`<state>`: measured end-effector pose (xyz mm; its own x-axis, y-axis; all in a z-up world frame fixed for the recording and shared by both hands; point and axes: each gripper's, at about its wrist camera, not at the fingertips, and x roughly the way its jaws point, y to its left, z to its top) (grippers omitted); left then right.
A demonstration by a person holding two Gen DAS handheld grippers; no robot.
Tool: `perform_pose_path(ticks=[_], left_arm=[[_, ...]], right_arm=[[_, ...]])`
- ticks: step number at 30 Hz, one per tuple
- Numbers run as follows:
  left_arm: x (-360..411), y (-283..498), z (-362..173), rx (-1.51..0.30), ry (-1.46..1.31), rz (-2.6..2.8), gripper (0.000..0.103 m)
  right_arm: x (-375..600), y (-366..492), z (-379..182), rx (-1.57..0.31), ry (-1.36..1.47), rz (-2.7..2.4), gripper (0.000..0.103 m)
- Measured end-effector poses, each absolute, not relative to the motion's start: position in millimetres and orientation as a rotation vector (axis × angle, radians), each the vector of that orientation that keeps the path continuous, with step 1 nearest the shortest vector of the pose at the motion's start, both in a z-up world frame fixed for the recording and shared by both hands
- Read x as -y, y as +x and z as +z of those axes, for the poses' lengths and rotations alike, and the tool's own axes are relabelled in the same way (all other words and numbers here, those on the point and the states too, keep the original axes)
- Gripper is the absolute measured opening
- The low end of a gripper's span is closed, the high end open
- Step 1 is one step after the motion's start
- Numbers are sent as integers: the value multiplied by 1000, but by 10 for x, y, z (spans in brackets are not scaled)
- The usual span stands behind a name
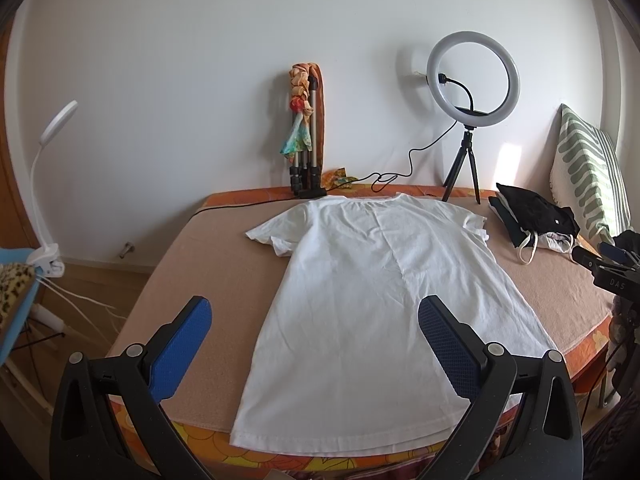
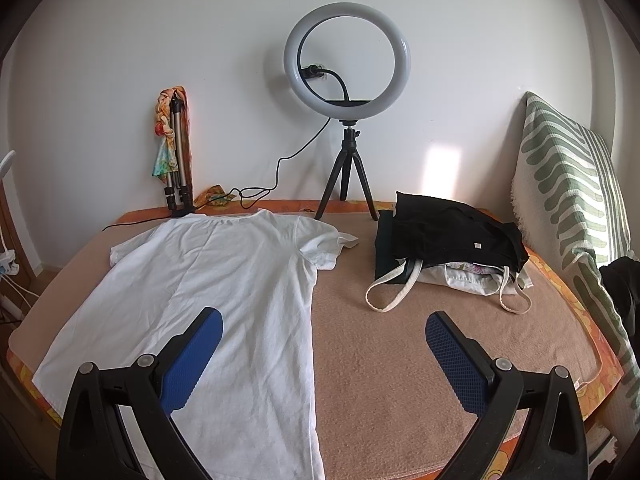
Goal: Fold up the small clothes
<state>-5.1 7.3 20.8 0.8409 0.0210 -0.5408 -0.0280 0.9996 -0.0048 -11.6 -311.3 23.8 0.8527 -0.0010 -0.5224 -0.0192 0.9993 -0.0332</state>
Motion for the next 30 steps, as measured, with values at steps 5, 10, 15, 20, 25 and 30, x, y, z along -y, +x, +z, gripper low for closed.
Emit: perform_pose_path(ticks=[5, 10, 15, 20, 25, 30], left_arm=[[-67, -58, 204, -571, -13, 26, 103], [-65, -57, 205, -569, -13, 27, 103], [-72, -61, 201, -569, -12, 26, 103], [-76, -59, 214, -568, -12, 26, 103], [-75, -67, 207, -567, -12, 27, 103], [-93, -70, 204, -568, -10, 30, 103]], right_arm=[[3109, -118, 232, -549, -37, 9, 103], [3106, -115, 231, -549, -38, 10, 103], [3112, -117, 229, -548, -36, 10, 103], [3113, -117, 226, -549, -38, 10, 103], [3083, -103, 247, -550, -38, 14, 103], [3067, -94, 253, -545, -35, 20, 103]])
